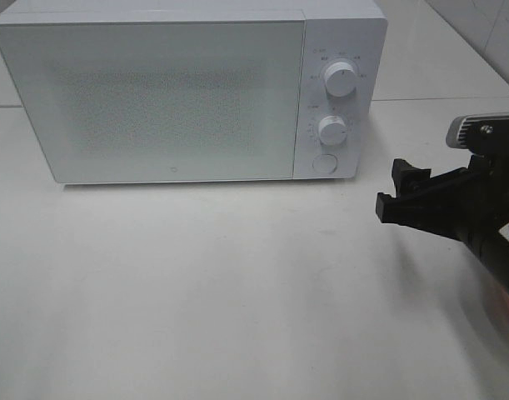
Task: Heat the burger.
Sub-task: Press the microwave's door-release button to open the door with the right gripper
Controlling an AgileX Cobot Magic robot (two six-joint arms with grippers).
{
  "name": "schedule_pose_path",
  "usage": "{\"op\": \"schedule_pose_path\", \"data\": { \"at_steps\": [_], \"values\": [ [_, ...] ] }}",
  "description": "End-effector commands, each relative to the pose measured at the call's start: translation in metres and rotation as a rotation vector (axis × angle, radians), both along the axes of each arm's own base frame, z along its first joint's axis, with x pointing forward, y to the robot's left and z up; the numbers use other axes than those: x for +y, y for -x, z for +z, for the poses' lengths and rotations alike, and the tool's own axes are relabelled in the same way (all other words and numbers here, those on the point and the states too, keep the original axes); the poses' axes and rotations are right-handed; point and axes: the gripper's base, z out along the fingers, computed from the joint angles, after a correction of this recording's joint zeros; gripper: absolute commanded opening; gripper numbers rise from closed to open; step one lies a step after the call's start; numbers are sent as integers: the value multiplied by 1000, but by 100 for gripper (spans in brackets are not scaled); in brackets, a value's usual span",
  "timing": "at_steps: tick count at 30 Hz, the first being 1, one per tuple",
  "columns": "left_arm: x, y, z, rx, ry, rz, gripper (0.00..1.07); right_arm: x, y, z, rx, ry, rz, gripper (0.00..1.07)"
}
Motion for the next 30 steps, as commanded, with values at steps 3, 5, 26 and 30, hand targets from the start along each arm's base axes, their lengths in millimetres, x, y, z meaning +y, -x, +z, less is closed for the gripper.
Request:
{"op": "schedule_pose_path", "data": {
  "at_steps": [3, 5, 26, 30],
  "values": [
    [0, 2, 1, -28, 2, 0, 100, 16, -3, -5, -15, -1, 9, 76],
    [0, 2, 1, -28, 2, 0, 100, 26, -5, -9, -7, 2, 19, 76],
    [0, 2, 1, -28, 2, 0, 100, 43, -16, -26, 43, -48, 15, 76],
    [0, 2, 1, -28, 2, 0, 100, 44, -15, -27, 53, -143, -10, 74]
  ]
}}
